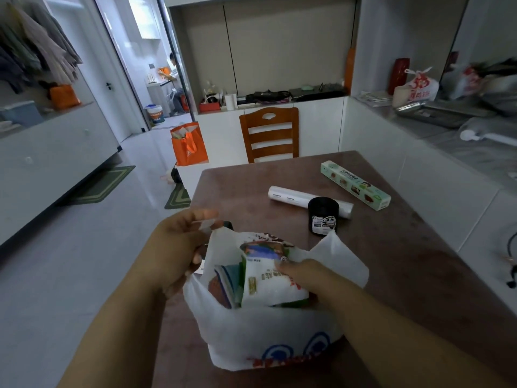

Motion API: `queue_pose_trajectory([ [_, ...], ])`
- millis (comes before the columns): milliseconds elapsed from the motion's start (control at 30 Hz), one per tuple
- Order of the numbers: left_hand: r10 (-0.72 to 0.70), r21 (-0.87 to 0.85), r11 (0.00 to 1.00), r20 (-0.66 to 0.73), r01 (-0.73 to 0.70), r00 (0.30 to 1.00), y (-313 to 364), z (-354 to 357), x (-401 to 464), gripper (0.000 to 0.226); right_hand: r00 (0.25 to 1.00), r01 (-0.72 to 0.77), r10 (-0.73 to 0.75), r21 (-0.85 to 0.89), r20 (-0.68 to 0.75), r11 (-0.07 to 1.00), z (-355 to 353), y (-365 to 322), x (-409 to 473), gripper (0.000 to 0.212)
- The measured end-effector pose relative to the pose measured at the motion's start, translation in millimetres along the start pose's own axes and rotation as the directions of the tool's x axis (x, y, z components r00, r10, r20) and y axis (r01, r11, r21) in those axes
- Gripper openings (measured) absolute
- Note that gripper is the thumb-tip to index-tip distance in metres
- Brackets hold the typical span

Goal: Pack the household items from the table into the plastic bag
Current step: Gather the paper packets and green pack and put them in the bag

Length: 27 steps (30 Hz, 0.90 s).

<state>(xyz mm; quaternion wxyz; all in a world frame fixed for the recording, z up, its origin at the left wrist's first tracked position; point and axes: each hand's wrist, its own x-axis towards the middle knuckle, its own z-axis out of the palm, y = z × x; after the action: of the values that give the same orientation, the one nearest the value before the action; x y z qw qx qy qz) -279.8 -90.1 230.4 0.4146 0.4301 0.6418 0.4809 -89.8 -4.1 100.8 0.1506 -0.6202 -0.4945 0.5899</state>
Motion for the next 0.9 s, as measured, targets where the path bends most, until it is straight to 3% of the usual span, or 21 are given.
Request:
queue_pose_trajectory([
  [67,-0.005,-0.014,1.0,-0.061,0.004,0.998,-4,-4,2,0.027,0.99,0.03,-0.08,-0.386,-0.113,0.922,-9,-3,3,0.046],
  [133,-0.007,-0.026,1.0,-0.1,0.004,0.995,-7,-6,2,0.026,0.923,0.076,-0.283,-0.599,-0.259,0.797,-24,-5,1,0.043],
  [167,-0.006,-0.022,1.0,-0.11,0.004,0.994,-9,-6,2,0.026,0.828,0.068,-0.426,-0.689,-0.365,0.722,-33,-6,-3,0.038],
  [200,-0.002,-0.017,1.0,-0.118,0.0,0.993,-10,-6,3,0.026,0.731,-0.021,-0.518,-0.774,-0.443,0.633,-43,-4,3,0.047],
  [233,0.003,-0.015,1.0,-0.125,-0.005,0.992,-11,-6,4,0.025,0.691,-0.107,-0.526,-0.79,-0.496,0.604,-54,-5,5,0.064],
  [267,0.007,-0.016,1.0,-0.131,-0.009,0.991,-11,-5,5,0.024,0.727,-0.135,-0.459,-0.762,-0.511,0.634,-64,-4,11,0.073],
  [300,0.009,-0.019,1.0,-0.131,-0.012,0.991,-11,-3,6,0.024,0.805,-0.099,-0.35,-0.691,-0.479,0.716,-70,-4,13,0.07],
  [367,0.028,-0.023,0.999,-0.127,-0.032,0.992,-8,2,8,0.025,0.939,0.073,-0.208,-0.434,-0.274,0.898,-78,-7,17,0.049],
  [433,0.069,0.0,0.998,-0.136,-0.07,0.988,-4,7,13,0.029,0.96,0.237,-0.224,0.06,-0.166,0.97,-84,-18,10,0.044],
  [467,0.098,0.033,0.995,-0.145,-0.094,0.985,-2,10,17,0.031,0.95,0.307,-0.274,0.295,-0.149,0.905,-88,-27,4,0.046],
  [533,0.154,0.111,0.984,-0.16,-0.137,0.975,5,18,27,0.034,0.913,0.382,-0.388,0.597,-0.125,0.705,-97,-48,-16,0.044],
  [633,0.22,0.118,0.972,-0.153,-0.203,0.964,21,31,38,0.037,0.857,0.456,-0.469,0.733,-0.211,0.504,-110,-75,-45,0.04],
  [700,0.28,0.108,0.958,-0.146,-0.266,0.949,34,36,42,0.037,0.807,0.551,-0.514,0.685,-0.292,0.476,-119,-84,-59,0.039],
  [733,0.299,0.121,0.951,-0.146,-0.283,0.943,39,37,44,0.036,0.782,0.607,-0.53,0.595,-0.329,0.527,-122,-86,-63,0.037],
  [800,0.274,0.198,0.948,-0.109,-0.249,0.956,41,35,45,0.034,0.75,0.638,-0.546,0.192,-0.373,0.745,-124,-83,-62,0.032],
  [833,0.234,0.26,0.942,-0.065,-0.21,0.97,38,33,46,0.033,0.744,0.594,-0.558,-0.017,-0.368,0.804,-122,-79,-59,0.029],
  [900,0.141,0.4,0.907,0.006,-0.131,0.99,33,33,46,0.029,0.756,0.513,-0.581,-0.278,-0.301,0.812,-118,-72,-50,0.025],
])
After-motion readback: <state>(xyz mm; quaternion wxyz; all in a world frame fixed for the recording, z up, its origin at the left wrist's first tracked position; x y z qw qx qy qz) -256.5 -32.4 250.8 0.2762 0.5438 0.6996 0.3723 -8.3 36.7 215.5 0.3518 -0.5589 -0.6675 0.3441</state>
